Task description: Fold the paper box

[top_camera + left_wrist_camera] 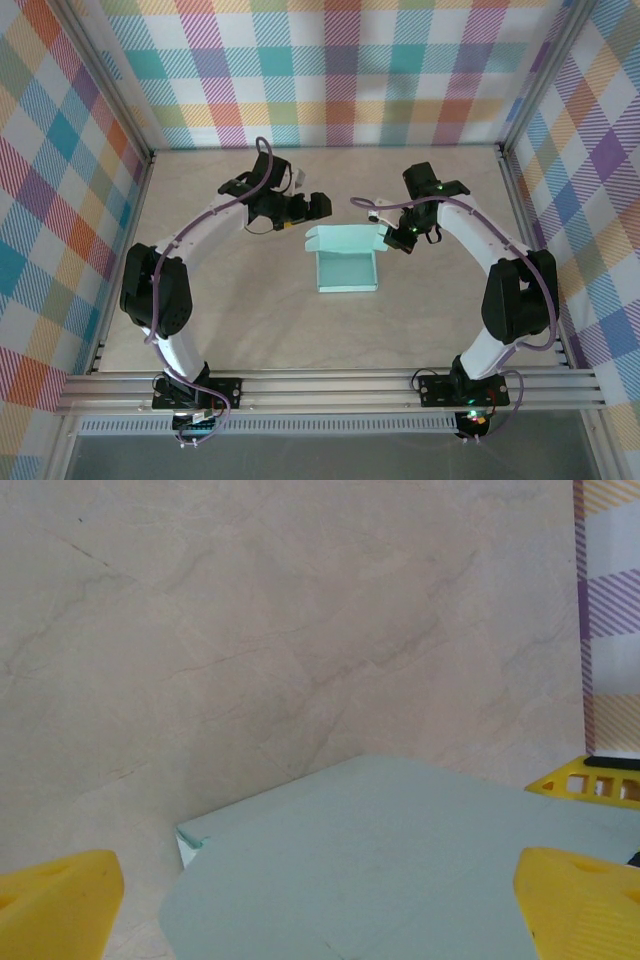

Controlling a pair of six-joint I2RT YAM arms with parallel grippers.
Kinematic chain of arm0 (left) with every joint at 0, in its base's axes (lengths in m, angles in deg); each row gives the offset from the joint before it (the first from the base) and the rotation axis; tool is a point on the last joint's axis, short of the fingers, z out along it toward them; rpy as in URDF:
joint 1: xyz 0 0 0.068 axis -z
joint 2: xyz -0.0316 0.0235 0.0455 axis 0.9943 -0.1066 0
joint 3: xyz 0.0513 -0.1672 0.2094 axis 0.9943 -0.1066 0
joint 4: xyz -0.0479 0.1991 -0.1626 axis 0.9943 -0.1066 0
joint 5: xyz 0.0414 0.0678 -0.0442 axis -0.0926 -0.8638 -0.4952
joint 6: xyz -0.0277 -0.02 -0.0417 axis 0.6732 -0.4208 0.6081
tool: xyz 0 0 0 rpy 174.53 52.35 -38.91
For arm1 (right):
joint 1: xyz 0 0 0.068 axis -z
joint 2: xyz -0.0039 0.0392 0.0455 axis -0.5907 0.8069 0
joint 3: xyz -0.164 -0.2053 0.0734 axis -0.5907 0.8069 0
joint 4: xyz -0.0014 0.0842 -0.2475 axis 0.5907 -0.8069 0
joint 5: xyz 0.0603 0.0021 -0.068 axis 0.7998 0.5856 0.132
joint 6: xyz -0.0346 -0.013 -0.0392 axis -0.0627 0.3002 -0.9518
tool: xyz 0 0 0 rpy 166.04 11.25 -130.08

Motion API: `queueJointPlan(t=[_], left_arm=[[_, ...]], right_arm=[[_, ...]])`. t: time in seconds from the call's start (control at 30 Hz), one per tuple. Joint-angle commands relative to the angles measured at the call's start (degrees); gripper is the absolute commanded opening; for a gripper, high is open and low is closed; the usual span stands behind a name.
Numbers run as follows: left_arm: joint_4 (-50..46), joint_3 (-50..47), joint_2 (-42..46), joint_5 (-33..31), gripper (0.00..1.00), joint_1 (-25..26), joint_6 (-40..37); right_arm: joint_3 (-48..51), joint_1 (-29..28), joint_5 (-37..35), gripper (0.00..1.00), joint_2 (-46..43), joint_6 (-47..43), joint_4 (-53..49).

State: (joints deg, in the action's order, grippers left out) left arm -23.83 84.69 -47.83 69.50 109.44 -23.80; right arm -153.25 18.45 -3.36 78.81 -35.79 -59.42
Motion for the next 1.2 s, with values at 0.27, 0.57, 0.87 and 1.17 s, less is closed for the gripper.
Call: queueJointPlan(t=[0.27, 0.57, 0.87, 1.17], left_arm=[[18.5, -16.4, 19.5, -9.3, 1.00, -0.7, -19.5], [5.4, -15.5, 21.2, -1.3, 0.90, -0.3, -56.2], [-10.9, -4.3, 10.1, -1.4, 0.71, 1.5, -68.1], [-17.4, 4.1, 0.7, 0.3, 0.48, 2.1, -67.8]], right_arm=[[-1.8, -0.4, 1.3, 0.00, 0.2, -0.2, -1.3], [-1.5, -0.4, 1.2, 0.00, -0.3, -0.2, -1.3], [-1.1, -0.5, 0.6, 0.00, -0.6, 0.2, -1.2], [-1.0, -0.9, -1.0, 0.00, -0.1, 0.7, -1.4]])
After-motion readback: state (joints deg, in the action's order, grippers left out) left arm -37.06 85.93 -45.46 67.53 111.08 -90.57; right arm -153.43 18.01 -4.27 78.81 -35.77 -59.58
